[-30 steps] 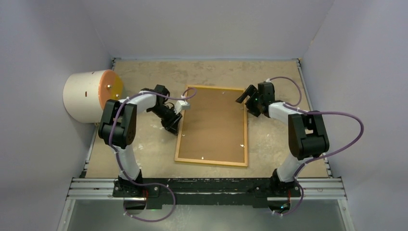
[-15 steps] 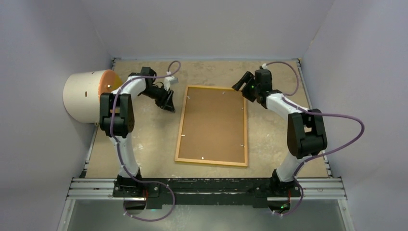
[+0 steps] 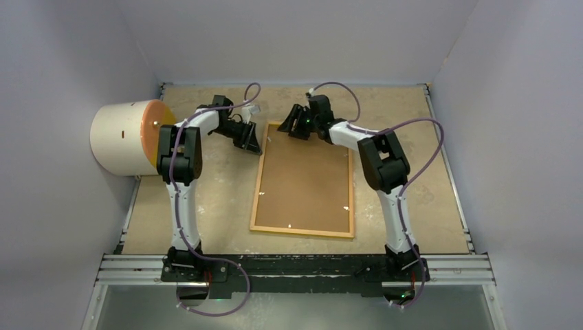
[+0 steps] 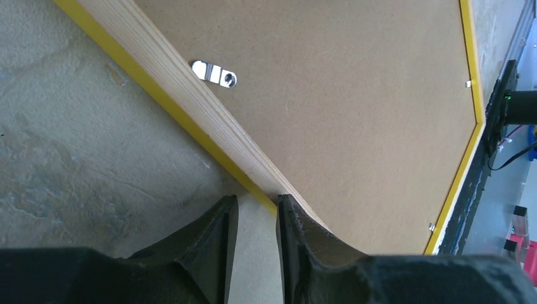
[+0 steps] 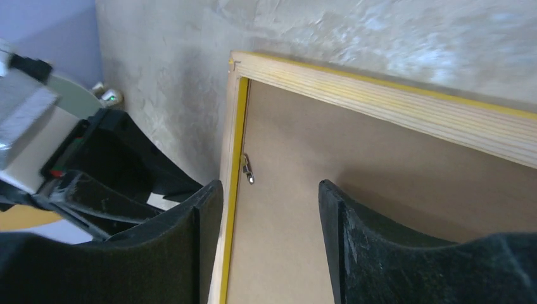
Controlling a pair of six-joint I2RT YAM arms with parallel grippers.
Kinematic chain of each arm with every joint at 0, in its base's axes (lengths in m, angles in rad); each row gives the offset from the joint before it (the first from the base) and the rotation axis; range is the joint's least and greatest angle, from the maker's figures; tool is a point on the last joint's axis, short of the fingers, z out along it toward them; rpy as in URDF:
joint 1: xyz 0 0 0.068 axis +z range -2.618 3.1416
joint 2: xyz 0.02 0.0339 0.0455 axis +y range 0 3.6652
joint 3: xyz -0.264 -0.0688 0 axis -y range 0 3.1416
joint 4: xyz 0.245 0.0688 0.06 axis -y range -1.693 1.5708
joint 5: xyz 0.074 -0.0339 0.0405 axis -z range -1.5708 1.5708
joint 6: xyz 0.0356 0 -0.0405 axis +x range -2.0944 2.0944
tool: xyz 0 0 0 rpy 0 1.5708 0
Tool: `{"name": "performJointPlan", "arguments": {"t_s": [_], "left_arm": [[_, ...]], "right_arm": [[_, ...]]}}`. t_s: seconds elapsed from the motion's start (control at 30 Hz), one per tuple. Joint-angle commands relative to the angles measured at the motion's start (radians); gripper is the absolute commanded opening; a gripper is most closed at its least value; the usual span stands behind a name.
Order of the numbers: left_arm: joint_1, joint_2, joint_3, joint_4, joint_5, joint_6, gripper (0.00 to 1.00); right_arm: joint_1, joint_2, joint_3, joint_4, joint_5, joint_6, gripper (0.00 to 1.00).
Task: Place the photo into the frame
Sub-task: Install the photo frame at the center of the board.
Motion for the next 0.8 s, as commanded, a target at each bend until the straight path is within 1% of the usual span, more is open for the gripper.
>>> {"name": "performJointPlan", "arguments": {"t_s": [0.0, 0.1, 0.27, 0.77], "left_arm": [[-0.008, 0.022, 0.013, 0.026, 0.004, -0.004, 0.3], [-0.008, 0.02, -0.01, 0.033, -0.028, 0.011, 0.26], [-0.008, 0.014, -0.033, 0.041, -0.047, 0.024, 0.23], [-0.008, 0.005, -0.069, 0.047, -0.061, 0.044, 0.2]], "right_arm": [[0.039, 0.063, 0.111, -0.013, -0.077, 0.019, 0.58], [0.061, 0.108, 0.149, -0.013, -0.091, 0.033, 0.56], [0.086, 0.155, 0.178, -0.014, -0.106, 0.044, 0.53], [0.103, 0.21, 0.235, -0.042, -0.145, 0.029, 0.49]]}}
